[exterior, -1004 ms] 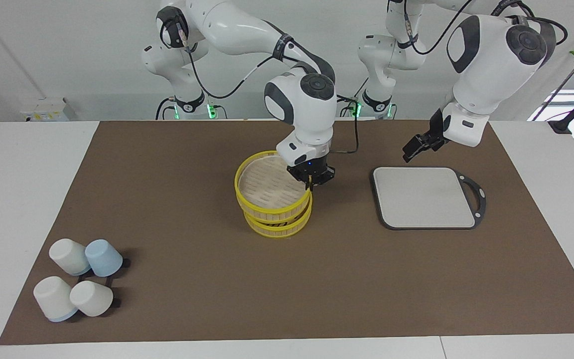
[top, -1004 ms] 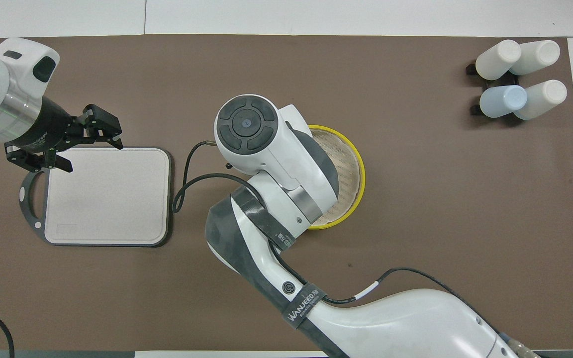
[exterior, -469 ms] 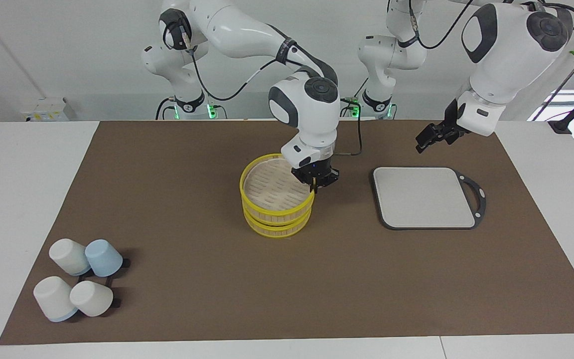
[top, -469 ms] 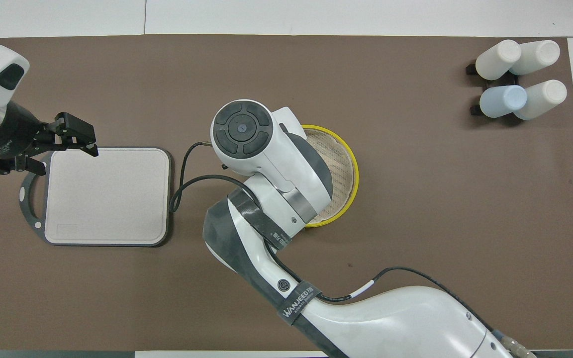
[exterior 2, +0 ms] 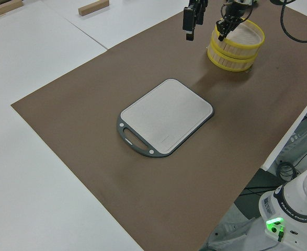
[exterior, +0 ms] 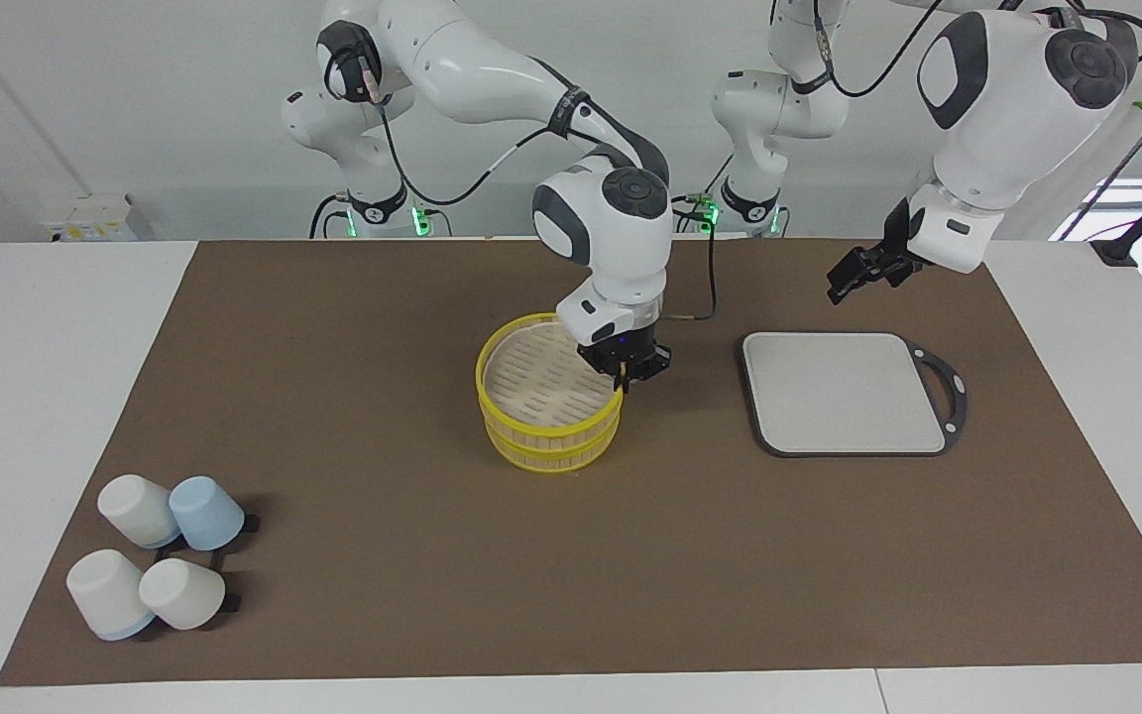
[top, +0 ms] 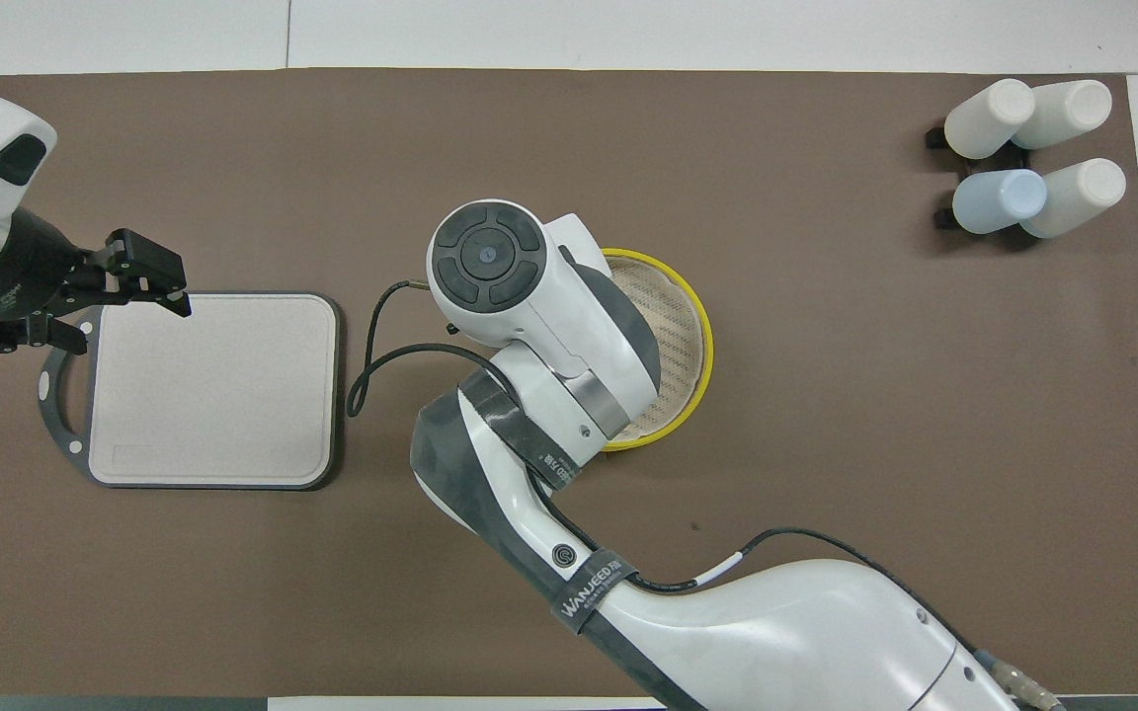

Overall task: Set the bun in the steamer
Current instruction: 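Lower the lid onto the steamer with the right gripper while the left gripper retracts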

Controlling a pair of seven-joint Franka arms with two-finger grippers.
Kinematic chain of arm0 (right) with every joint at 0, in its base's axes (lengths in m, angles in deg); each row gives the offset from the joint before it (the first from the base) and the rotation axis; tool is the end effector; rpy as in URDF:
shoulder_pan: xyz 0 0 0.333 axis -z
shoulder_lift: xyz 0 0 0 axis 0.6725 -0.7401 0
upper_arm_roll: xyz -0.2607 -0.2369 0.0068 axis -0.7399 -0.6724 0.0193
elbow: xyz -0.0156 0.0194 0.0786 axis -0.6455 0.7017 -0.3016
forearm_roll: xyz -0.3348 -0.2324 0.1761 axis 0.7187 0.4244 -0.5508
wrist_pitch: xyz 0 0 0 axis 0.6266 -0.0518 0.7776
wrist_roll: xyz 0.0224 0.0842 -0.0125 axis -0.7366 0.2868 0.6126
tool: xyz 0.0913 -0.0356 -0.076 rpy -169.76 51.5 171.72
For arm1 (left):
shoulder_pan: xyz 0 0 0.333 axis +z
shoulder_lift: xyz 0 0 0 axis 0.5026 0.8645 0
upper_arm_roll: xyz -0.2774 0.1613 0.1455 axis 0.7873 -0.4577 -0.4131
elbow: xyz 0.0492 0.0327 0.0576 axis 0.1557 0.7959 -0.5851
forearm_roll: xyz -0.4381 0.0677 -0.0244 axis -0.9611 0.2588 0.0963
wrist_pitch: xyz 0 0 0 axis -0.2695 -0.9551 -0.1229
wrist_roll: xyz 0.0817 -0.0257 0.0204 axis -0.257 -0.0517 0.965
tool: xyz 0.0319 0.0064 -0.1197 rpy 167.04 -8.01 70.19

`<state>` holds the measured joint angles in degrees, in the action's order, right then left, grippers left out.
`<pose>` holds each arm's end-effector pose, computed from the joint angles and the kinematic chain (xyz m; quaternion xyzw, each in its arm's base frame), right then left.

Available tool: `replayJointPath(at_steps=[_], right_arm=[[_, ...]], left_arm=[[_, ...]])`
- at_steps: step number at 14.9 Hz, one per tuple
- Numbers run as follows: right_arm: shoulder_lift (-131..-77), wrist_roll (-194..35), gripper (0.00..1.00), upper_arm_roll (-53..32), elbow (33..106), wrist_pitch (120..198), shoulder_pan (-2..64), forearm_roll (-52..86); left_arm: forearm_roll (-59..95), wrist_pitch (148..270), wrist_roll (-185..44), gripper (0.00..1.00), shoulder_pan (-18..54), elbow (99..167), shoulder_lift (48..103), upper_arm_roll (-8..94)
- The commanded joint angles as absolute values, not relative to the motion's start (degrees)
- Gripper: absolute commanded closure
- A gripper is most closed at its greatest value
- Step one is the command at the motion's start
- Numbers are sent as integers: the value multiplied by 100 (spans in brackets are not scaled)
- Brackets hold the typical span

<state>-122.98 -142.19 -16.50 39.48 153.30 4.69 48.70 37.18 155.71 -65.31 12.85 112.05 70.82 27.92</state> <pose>0.6301 0.4969 0.4067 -0.9901 0.1360 -0.0260 0.0207 0.6180 -0.0762 0.5981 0.9875 0.1320 -0.0822 0.0243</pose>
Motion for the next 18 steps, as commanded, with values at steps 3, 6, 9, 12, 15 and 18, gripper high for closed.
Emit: replayJointPath(at_steps=[3, 6, 9, 12, 15, 18], right_arm=[[-12194, -14257, 100, -1598, 4243, 15689, 535, 4770], [-12176, -14257, 100, -1598, 4321, 15899, 526, 4708], [-12150, -14240, 100, -1598, 4427, 15935, 535, 4699], [-12088, -14196, 100, -1606, 4515, 15839, 553, 4708], [-12062, -14205, 100, -1606, 4445, 15715, 544, 4717], [-11992, -14205, 100, -1606, 4454, 15689, 544, 4717]], left_arm=[[3800, 15628, -7505, 0, 2066, 11354, 6921, 3117], [3818, 15620, -7550, 0, 2883, 11363, 6912, 3978], [3826, 15427, -7585, 0, 3078, 11275, 6903, 4112], [3826, 15321, -7997, 0, 3175, 11581, 6526, 4129], [3826, 15399, -8025, 0, 3194, 11871, 6306, 4130], [3826, 15523, -7998, 0, 3193, 12083, 6191, 4138]])
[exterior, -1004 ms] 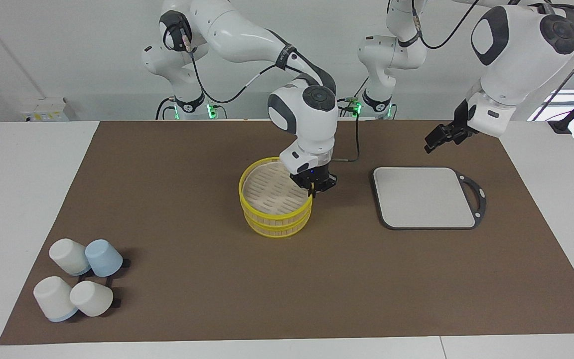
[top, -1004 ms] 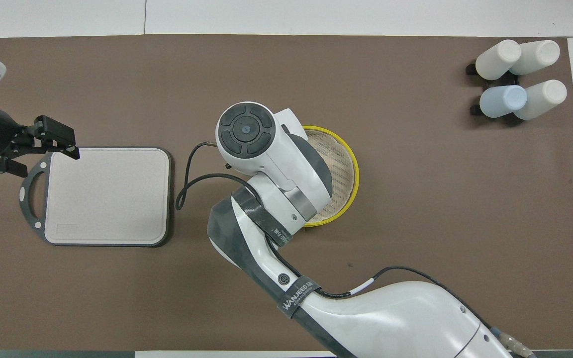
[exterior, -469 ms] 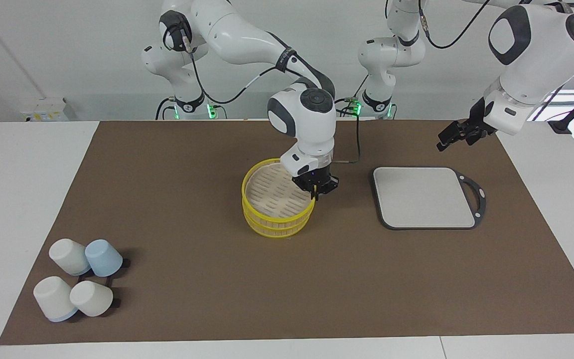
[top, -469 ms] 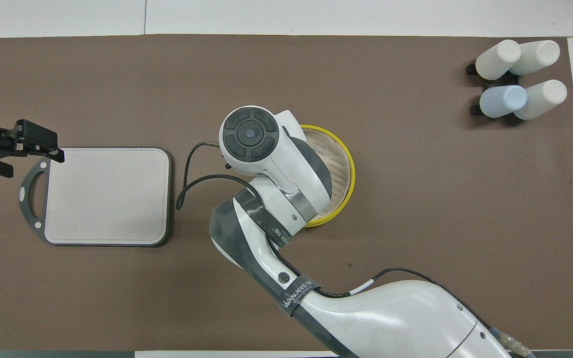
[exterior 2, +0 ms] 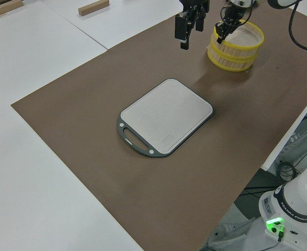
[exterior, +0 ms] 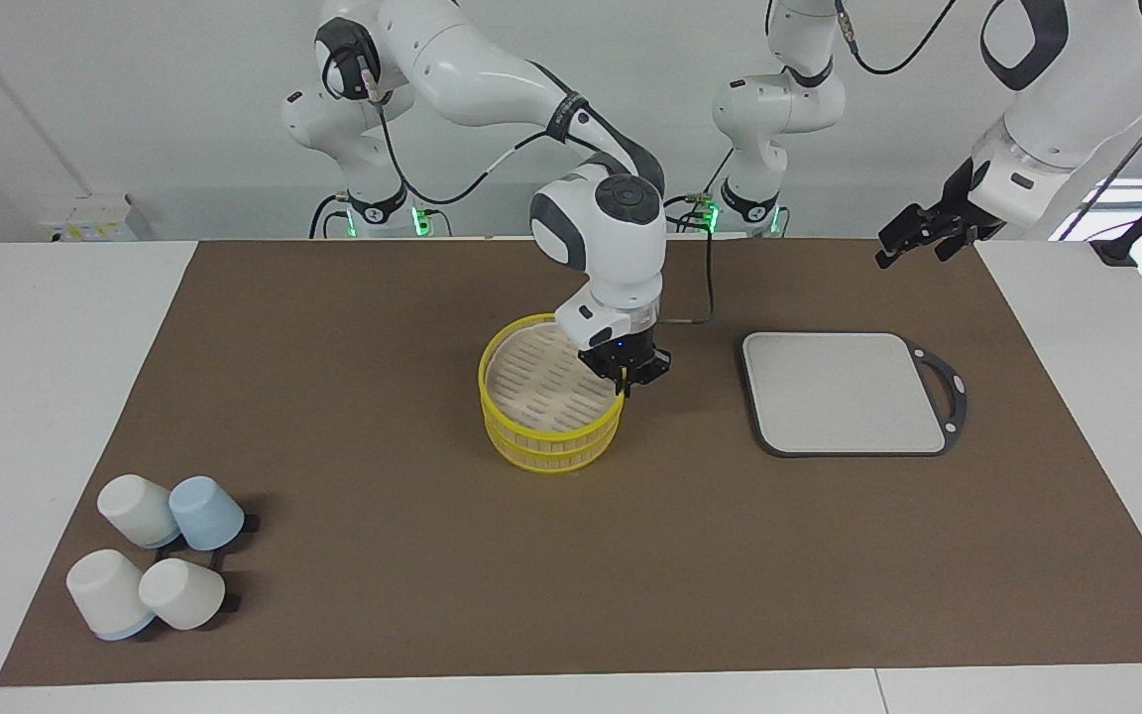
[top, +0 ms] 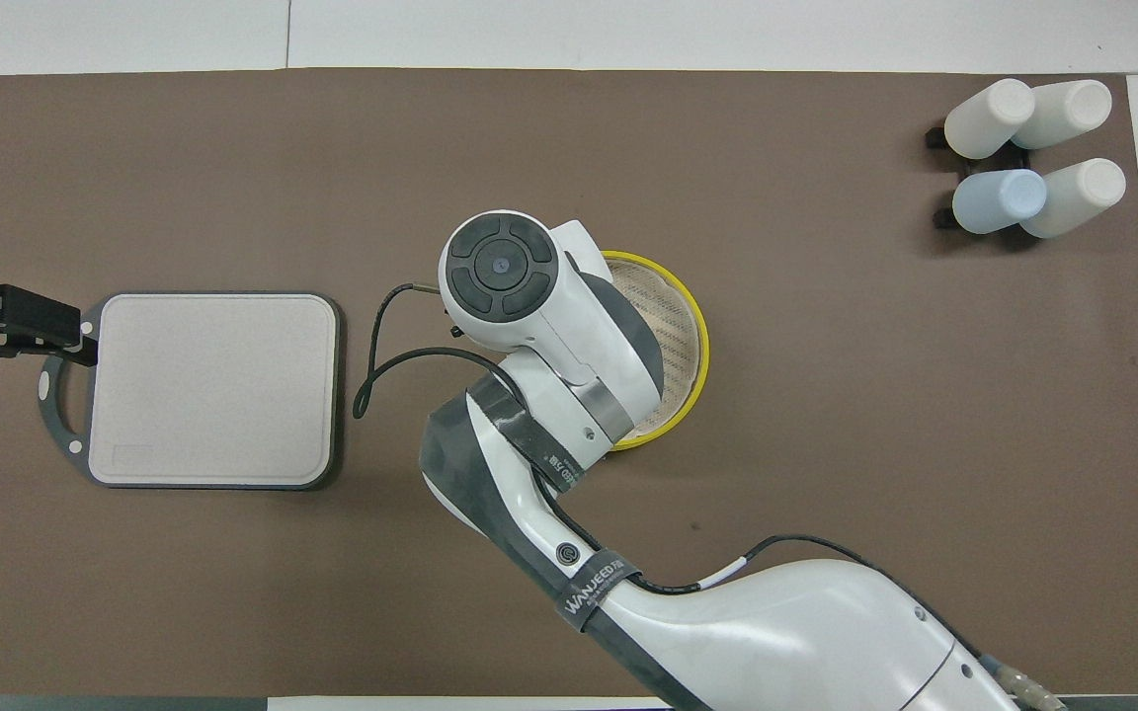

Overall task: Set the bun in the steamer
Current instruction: 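Lower the lid onto the steamer with the right gripper while the left gripper retracts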

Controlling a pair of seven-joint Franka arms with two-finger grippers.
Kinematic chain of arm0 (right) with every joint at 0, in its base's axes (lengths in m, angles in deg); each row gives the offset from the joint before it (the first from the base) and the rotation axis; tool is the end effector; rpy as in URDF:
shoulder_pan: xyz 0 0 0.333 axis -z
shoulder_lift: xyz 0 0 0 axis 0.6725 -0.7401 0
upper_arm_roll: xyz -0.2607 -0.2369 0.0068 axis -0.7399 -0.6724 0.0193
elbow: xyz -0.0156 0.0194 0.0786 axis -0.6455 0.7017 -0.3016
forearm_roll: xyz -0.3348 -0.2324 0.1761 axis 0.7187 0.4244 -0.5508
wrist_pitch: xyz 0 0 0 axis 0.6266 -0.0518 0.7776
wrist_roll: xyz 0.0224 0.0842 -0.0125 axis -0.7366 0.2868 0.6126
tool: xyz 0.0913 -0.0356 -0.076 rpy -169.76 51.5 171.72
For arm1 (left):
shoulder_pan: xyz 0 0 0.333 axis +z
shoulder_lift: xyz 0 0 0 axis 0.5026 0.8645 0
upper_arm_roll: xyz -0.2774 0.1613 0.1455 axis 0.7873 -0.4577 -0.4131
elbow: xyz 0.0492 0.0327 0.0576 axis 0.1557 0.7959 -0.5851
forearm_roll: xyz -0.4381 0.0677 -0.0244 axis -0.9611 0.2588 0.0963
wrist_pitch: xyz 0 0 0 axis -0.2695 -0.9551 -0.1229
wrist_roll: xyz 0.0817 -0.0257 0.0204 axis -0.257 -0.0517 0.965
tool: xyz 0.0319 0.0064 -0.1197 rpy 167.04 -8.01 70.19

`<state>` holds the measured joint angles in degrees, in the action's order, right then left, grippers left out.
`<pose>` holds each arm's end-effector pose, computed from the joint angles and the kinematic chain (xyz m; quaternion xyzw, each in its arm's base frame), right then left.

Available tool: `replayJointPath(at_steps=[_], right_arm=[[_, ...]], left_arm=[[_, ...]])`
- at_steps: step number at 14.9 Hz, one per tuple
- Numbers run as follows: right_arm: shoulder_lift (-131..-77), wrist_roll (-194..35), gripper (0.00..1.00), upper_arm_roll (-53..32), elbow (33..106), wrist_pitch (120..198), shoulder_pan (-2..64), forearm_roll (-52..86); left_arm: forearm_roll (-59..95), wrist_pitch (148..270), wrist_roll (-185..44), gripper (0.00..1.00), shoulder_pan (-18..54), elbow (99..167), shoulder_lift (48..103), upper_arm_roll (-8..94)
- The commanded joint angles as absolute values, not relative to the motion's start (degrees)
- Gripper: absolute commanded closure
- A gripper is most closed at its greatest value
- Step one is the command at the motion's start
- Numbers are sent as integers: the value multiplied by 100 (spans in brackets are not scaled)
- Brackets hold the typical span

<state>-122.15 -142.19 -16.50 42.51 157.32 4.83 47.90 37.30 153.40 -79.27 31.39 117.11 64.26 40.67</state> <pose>0.6286 0.4951 0.3967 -0.9890 0.1393 -0.0323 0.0367 0.5795 -0.0084 0.6185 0.9935 0.0594 -0.0853 0.0459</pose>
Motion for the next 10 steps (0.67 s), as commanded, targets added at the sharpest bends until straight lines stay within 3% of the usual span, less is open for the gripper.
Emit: replayJointPath(at_steps=[1, 7, 8, 9, 10], right_arm=[[-11992, -14205, 100, -1606, 4471, 15680, 535, 4717], [-11957, -14196, 100, -1598, 4577, 15742, 526, 4717], [-11957, -14196, 77, -1606, 4585, 15742, 526, 4717], [-11948, -14196, 23, -1606, 4586, 15733, 517, 4717], [-11948, -14196, 0, -1606, 4568, 15689, 500, 4717]], left_arm=[[3818, 15601, -7990, 0, 3193, 12101, 6191, 4138], [3809, 15751, -7727, 0, 3097, 12066, 6244, 4086], [3817, 15752, -7743, 0, 3087, 12040, 6270, 4077], [3818, 15743, -7743, 0, 3087, 12022, 6279, 4077], [3818, 15752, -7761, 0, 3087, 12022, 6279, 4077]])
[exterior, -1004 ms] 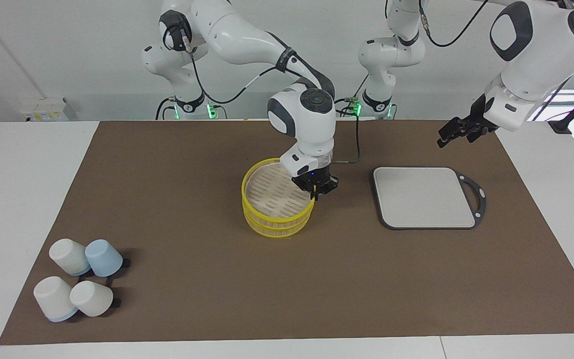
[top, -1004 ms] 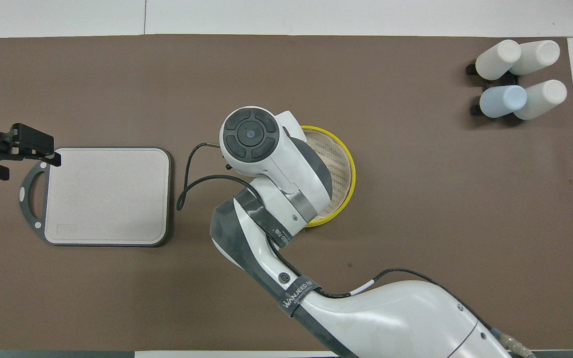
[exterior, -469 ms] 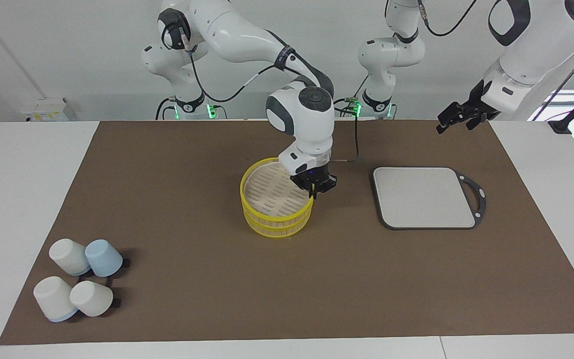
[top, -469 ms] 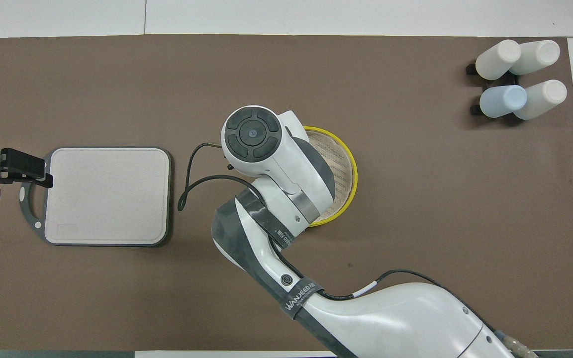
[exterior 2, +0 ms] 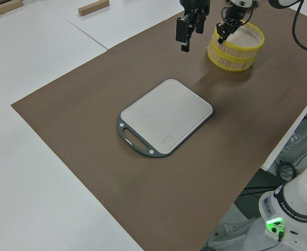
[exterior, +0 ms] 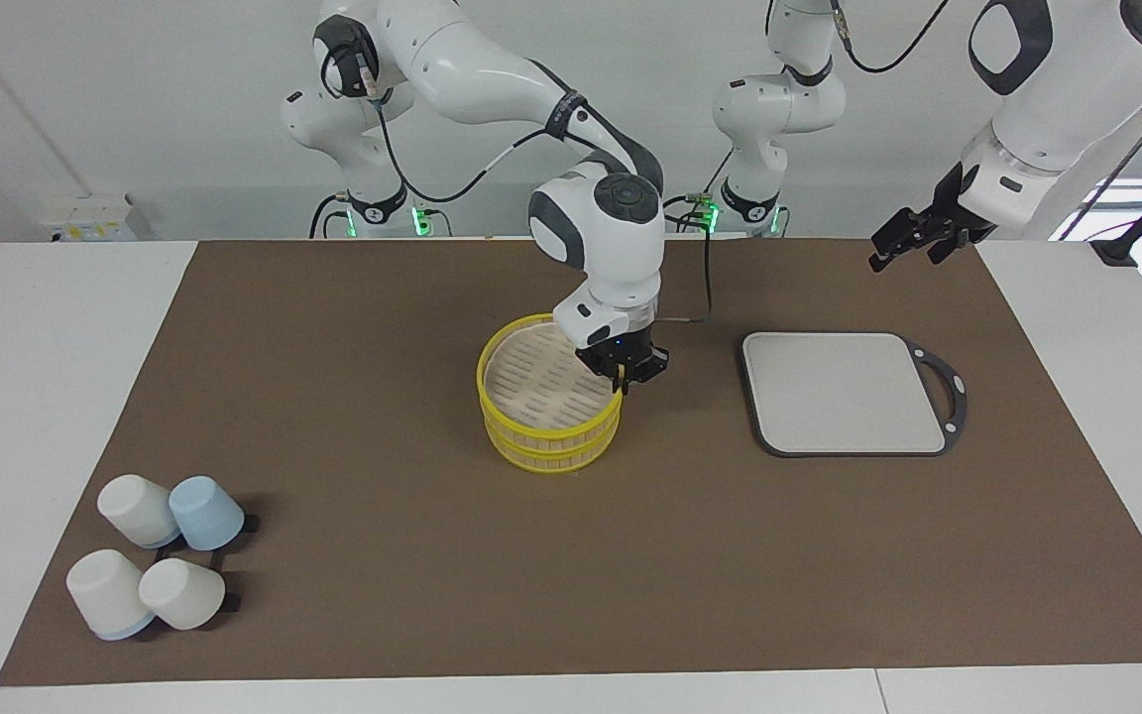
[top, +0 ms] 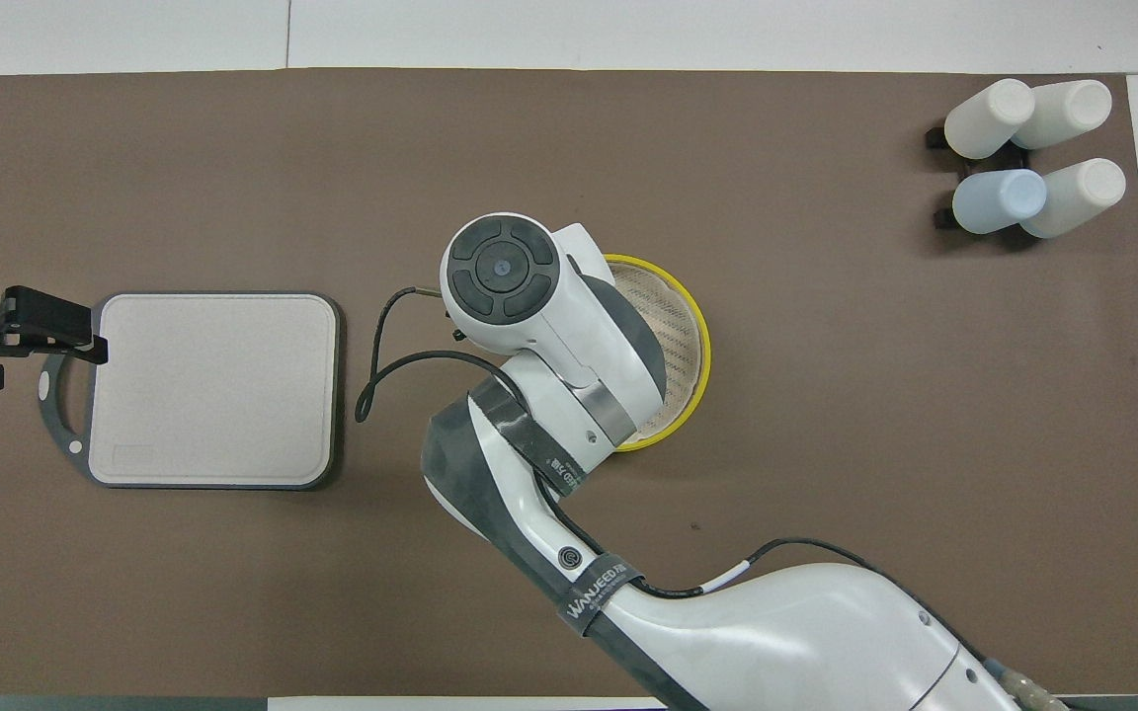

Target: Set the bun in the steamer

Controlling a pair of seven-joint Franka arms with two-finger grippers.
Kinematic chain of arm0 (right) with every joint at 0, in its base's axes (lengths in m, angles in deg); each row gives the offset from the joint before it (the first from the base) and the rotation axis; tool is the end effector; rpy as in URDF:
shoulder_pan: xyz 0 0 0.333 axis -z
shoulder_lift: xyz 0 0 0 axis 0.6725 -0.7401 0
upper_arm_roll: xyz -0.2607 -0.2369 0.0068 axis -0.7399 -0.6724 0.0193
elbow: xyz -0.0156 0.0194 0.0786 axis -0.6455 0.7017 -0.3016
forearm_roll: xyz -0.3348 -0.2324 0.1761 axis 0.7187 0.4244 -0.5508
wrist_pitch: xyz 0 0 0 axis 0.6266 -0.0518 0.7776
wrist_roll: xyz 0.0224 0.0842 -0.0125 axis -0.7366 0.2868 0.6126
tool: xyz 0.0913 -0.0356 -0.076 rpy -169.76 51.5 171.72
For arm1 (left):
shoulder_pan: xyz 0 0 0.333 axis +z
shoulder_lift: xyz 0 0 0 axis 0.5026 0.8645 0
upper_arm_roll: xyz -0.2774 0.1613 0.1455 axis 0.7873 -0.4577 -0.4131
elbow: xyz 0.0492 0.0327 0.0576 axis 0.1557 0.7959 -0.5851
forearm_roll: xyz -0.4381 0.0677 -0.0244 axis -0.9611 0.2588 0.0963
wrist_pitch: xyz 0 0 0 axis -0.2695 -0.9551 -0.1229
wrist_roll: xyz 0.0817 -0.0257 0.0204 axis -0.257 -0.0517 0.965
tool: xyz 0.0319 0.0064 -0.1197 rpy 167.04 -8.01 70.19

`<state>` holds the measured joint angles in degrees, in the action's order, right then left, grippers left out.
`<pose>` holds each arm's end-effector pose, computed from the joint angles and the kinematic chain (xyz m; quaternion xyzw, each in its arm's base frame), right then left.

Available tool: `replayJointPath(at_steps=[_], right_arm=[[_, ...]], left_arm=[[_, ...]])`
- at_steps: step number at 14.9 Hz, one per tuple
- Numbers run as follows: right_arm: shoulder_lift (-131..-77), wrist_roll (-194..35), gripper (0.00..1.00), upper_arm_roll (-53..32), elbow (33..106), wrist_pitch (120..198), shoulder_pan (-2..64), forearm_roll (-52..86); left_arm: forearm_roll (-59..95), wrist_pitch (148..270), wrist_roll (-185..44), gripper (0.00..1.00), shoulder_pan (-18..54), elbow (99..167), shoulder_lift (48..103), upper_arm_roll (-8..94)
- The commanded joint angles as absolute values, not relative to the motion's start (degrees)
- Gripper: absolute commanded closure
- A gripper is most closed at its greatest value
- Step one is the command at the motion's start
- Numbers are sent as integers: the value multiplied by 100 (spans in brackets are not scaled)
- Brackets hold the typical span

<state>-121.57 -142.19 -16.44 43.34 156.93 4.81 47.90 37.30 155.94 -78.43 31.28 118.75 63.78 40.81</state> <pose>0.6247 0.4934 0.3964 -0.9894 0.1386 -0.0283 0.0328 0.5810 -0.0107 0.6118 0.9940 0.0662 -0.0737 0.0458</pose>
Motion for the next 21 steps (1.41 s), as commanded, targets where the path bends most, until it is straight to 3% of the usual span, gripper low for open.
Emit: replayJointPath(at_steps=[1, 5, 12, 21], right_arm=[[-11948, -14196, 0, -1606, 4533, 15680, 482, 4717], [-11554, -13926, 0, -1607, 4383, 15471, 1050, 4716], [-10534, -10086, 0, -1642, 4392, 13871, 2493, 4699], [-9883, -8677, 0, -1650, 4533, 12947, 3926, 4708]], left_arm=[[3818, 15778, -7778, 0, 3087, 12022, 6279, 4085], [3818, 15787, -7822, 0, 3087, 12031, 6279, 4094], [3818, 15796, -7858, 0, 3087, 11978, 6297, 4121], [4318, 15892, -8050, 0, 3079, 11987, 6297, 4217]])
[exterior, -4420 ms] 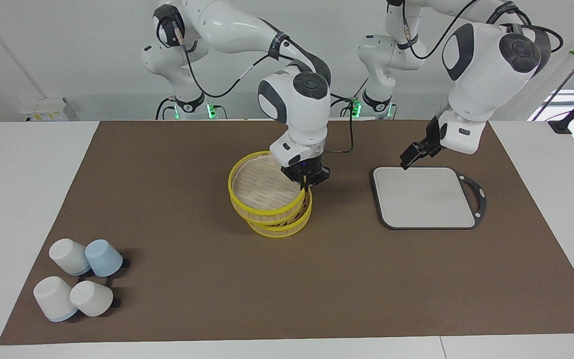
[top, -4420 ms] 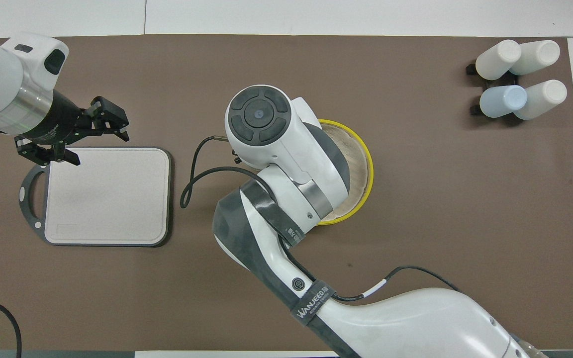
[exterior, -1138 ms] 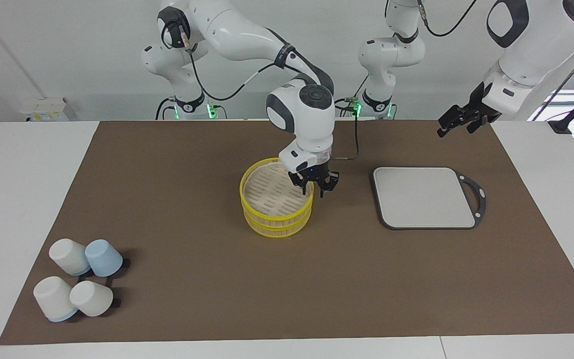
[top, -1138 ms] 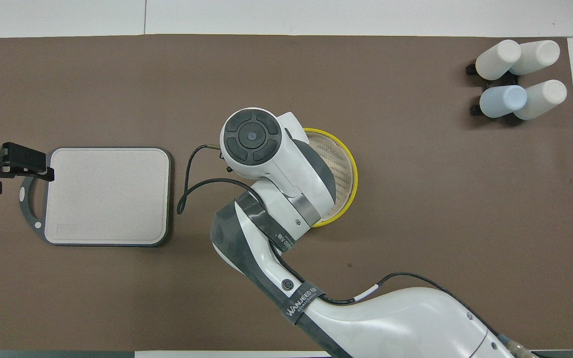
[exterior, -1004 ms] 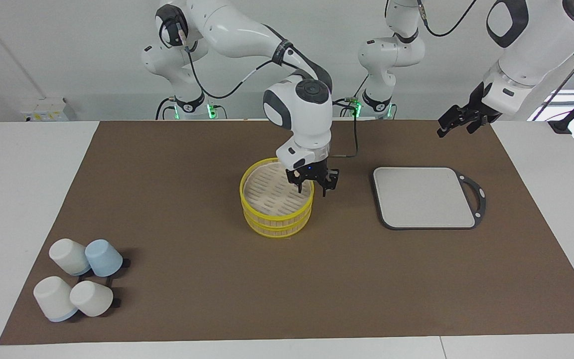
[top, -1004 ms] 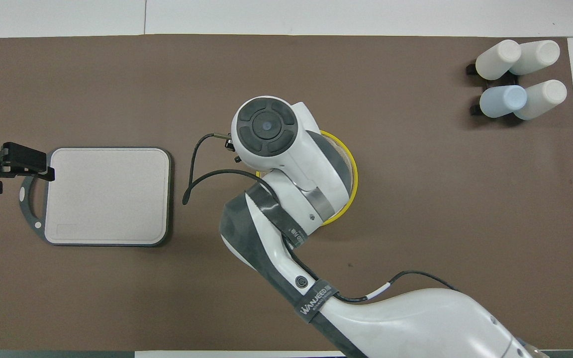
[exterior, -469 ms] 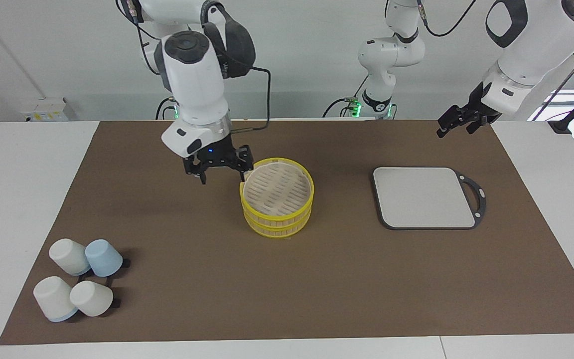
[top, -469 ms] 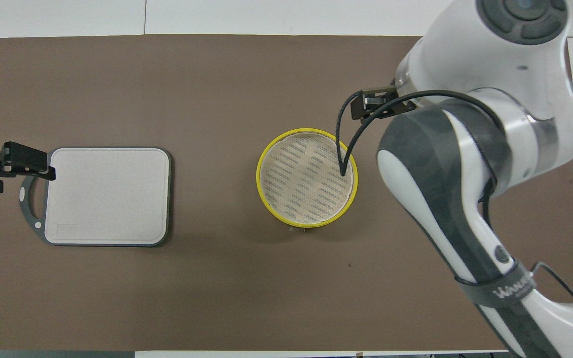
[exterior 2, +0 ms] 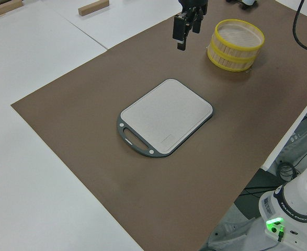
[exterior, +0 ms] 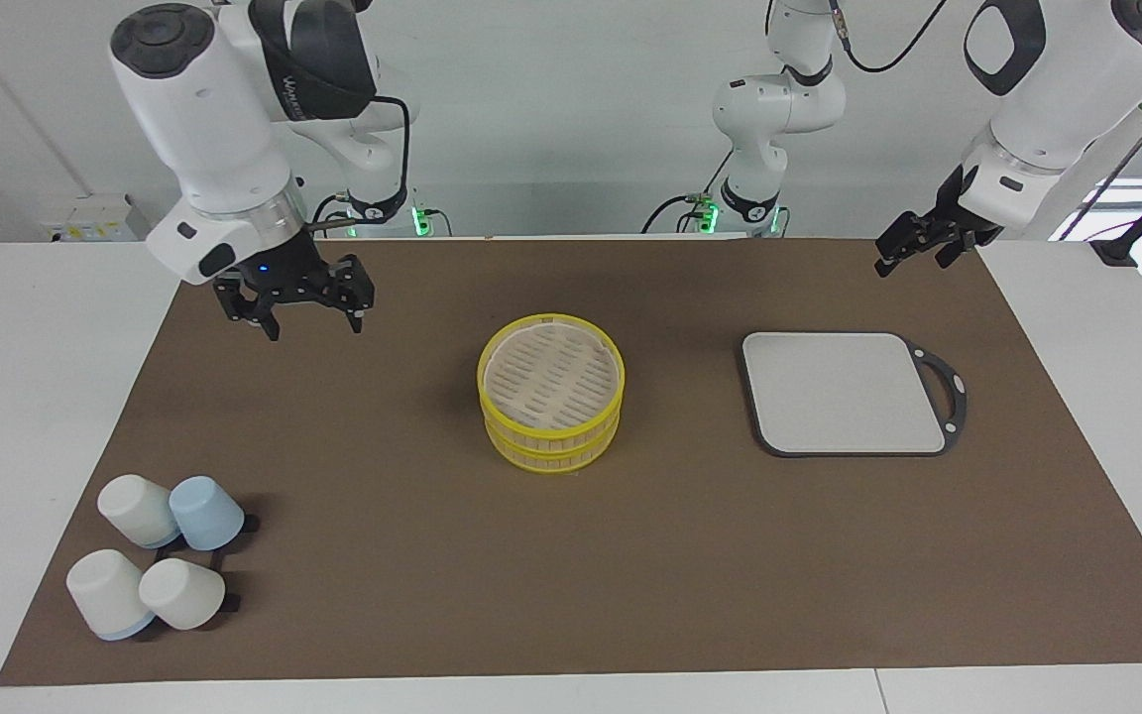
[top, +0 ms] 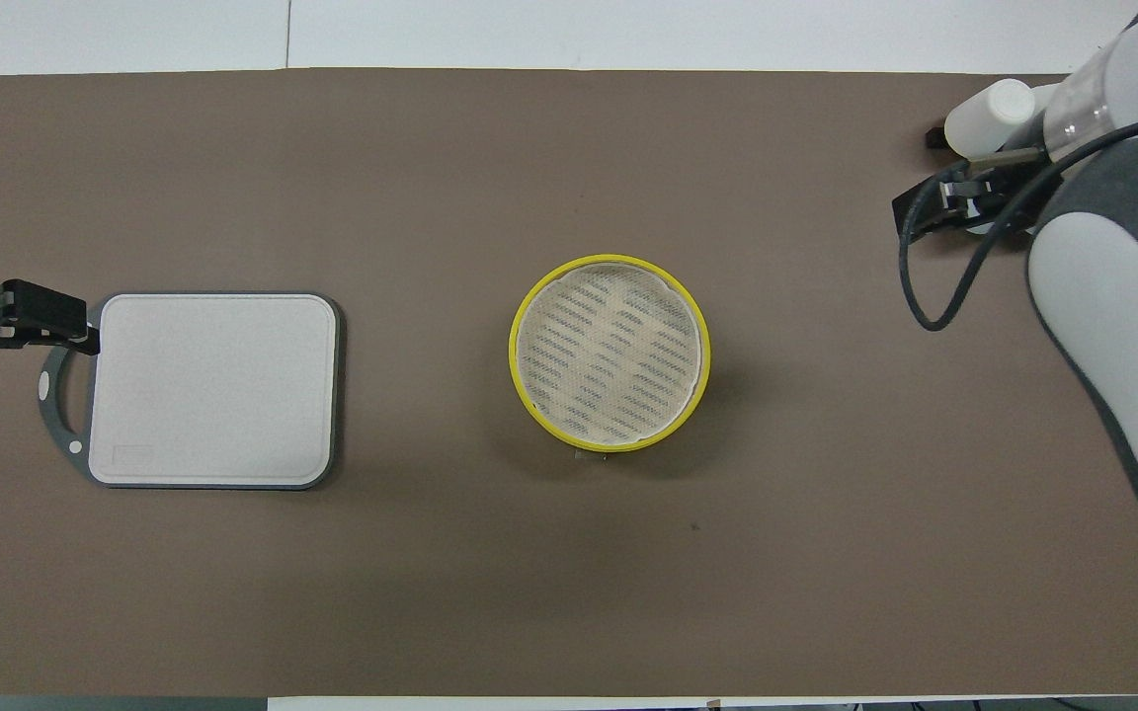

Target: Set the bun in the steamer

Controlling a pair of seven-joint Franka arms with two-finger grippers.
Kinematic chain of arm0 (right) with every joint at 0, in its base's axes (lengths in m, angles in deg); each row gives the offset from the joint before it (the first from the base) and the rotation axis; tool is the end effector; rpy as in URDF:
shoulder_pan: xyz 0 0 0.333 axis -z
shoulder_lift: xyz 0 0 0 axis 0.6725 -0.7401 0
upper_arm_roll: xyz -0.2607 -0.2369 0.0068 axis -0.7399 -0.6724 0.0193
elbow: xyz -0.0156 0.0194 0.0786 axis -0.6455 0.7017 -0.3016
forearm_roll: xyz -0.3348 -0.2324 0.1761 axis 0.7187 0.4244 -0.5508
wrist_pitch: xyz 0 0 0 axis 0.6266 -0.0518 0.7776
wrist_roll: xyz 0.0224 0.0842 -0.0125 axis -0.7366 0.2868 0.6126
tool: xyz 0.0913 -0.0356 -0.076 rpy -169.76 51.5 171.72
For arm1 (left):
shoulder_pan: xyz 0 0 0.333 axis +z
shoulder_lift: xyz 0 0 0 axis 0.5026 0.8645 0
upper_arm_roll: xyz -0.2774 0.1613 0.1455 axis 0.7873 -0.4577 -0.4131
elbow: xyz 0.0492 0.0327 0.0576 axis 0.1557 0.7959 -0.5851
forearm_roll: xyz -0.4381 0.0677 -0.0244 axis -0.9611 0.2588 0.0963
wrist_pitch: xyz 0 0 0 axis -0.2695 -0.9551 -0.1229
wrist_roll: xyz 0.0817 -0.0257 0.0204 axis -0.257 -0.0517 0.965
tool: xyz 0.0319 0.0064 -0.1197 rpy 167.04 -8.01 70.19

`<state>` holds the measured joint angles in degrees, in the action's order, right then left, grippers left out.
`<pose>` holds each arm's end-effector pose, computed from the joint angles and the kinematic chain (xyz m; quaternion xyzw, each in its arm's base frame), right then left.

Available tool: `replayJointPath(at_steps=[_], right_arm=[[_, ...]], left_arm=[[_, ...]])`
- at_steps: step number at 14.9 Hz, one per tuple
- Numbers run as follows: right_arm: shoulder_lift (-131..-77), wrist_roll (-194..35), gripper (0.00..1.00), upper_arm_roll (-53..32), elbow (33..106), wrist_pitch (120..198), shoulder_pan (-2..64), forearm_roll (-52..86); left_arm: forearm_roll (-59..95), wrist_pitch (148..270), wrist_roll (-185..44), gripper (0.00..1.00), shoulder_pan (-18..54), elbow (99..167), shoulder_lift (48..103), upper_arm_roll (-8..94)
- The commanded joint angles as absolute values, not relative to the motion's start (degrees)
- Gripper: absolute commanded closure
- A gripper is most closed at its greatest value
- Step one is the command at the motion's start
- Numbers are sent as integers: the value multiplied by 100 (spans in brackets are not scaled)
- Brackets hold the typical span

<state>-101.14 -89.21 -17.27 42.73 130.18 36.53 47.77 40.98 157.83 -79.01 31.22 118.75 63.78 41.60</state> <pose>0.6730 0.0700 0.6240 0.9992 0.0395 -0.0065 0.0021 0.5853 -0.0110 0.6136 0.9969 0.0548 -0.0554 0.0144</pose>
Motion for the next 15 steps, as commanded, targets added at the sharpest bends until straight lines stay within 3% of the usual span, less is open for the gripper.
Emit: replayJointPath(at_steps=[1, 5, 9, 15], right_arm=[[-9813, -8633, 0, -1650, 4594, 12825, 4015, 4708], [-9313, -8589, 0, -1650, 5286, 12876, 4314, 4717], [-8450, -8597, 0, -1650, 6667, 13711, 4445, 4717], [-8529, -8615, 0, -1659, 6484, 13711, 4560, 4699]], left_arm=[[4327, 15892, -8147, 0, 3079, 11978, 6297, 4217], [4336, 15927, -8183, 0, 3087, 11978, 6305, 4217], [4336, 15927, -8183, 0, 3087, 11987, 6297, 4217], [4336, 15936, -8174, 0, 3087, 11996, 6297, 4217]])
